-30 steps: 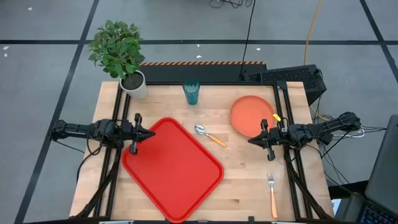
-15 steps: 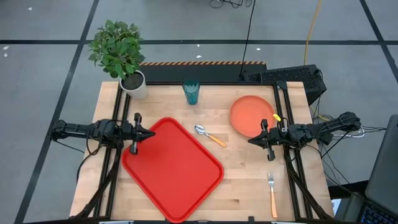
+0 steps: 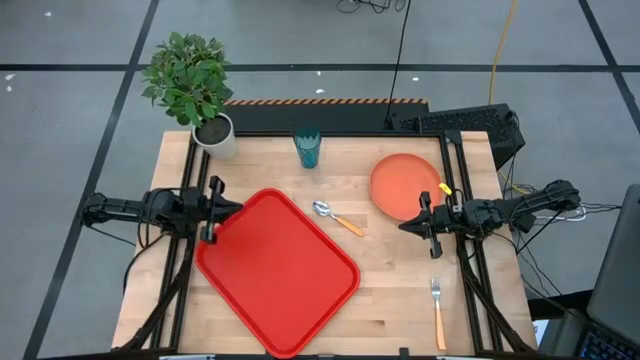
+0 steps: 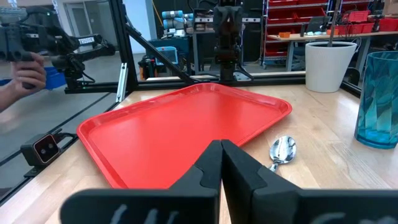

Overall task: Pick and place plate/cup/fork/spoon on tray
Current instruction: Put the orange plate on the red tray

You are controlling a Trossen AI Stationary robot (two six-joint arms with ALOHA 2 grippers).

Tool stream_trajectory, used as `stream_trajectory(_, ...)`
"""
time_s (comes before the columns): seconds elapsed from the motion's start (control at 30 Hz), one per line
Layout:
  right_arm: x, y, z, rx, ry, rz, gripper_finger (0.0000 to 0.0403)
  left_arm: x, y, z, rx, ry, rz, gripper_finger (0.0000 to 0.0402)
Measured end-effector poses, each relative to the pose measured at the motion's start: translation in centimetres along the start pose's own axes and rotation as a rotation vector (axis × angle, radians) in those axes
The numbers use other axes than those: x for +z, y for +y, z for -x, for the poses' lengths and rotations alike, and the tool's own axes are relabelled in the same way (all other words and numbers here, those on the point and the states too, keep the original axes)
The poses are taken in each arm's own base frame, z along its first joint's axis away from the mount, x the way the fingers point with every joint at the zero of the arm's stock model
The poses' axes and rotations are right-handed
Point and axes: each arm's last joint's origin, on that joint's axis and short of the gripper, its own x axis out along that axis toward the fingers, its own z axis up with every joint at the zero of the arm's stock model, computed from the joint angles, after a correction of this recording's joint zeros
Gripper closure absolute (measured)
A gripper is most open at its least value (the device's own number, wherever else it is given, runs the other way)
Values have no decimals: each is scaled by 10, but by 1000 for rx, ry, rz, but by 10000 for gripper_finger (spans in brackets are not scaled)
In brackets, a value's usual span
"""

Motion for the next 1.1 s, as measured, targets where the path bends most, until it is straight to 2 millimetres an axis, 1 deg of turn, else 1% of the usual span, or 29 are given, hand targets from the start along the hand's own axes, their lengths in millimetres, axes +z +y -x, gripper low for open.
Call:
stream_trajectory(0.1,0,0,0,0,-1,0,403,2,0,0,-1,-24,51,380)
stream_trajectory(0.33,0,0,0,0,-1,26,403,23,2,3,65,-242,86,380)
stream_trajectory(0.47,1,0,0,0,-5,22,403,28,2,4,71,-297,68,380)
stream_trajectory(0.53,5,0,0,4,-52,17,403,29,2,4,74,-302,48,380)
stream_trajectory(0.63,17,1,2,14,-174,-6,403,32,2,3,80,-253,13,380)
stream_trajectory(0.77,34,2,6,35,-352,-79,403,48,1,-1,103,-108,0,380)
stream_trajectory(0.83,39,2,8,46,-413,-116,403,59,1,-4,128,-33,1,380)
stream_trajectory(0.93,48,1,12,14,-511,-169,403,75,1,-12,149,69,-31,380)
stream_trajectory(1.03,48,-2,13,-61,-523,-236,403,87,-1,-24,147,134,-92,380)
stream_trajectory(1.1,44,-4,11,-144,-486,-255,403,94,-2,-34,143,144,-158,380)
